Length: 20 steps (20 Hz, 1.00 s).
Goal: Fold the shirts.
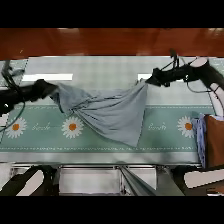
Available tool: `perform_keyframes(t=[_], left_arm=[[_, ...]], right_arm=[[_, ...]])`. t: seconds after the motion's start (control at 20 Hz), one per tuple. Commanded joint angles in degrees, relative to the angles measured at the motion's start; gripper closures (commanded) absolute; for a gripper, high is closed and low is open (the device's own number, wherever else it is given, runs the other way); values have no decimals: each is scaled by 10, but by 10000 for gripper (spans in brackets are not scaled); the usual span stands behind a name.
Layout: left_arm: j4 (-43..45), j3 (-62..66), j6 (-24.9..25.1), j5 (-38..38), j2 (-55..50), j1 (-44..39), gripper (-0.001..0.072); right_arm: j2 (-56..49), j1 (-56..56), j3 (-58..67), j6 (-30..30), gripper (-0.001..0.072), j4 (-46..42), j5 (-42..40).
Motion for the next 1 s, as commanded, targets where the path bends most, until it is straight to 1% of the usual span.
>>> perform_keyframes(t=[0.0, 0.2, 0.3, 0.45, 0.5, 0.55, 0.6, 0.65, 0.8, 0.85, 0.9, 0.95], left_arm=[[-1, 158, -14, -23, 1, 42, 681], [-1, 358, -48, -50, 13, 98, 681], [-1, 434, -55, -54, 37, 127, 681], [0, 496, -67, -47, 98, 163, 681], [5, 501, -67, -41, 126, 167, 681], [29, 501, -67, -41, 156, 165, 681], [66, 501, -68, -48, 183, 158, 681], [123, 500, -85, -56, 210, 143, 681], [343, 500, -162, -96, 287, 66, 681], [403, 495, -180, -129, 309, 40, 681], [445, 487, -191, -173, 325, 20, 681], [473, 473, -216, -217, 334, 5, 681]], right_arm=[[70, 2, 142, 49, 681, -79, 56], [165, 2, 327, 74, 681, -131, 95], [222, 2, 380, 78, 680, -142, 97], [326, 2, 387, 78, 680, -174, 102], [361, 2, 387, 84, 680, -198, 121], [392, 2, 387, 97, 680, -230, 146], [423, 2, 387, 112, 680, -270, 171], [452, 2, 383, 119, 680, -296, 193], [541, 2, 343, 136, 680, -341, 250], [572, 2, 320, 149, 680, -362, 265], [598, 2, 293, 160, 680, -379, 266], [623, 2, 259, 174, 680, -394, 266]])
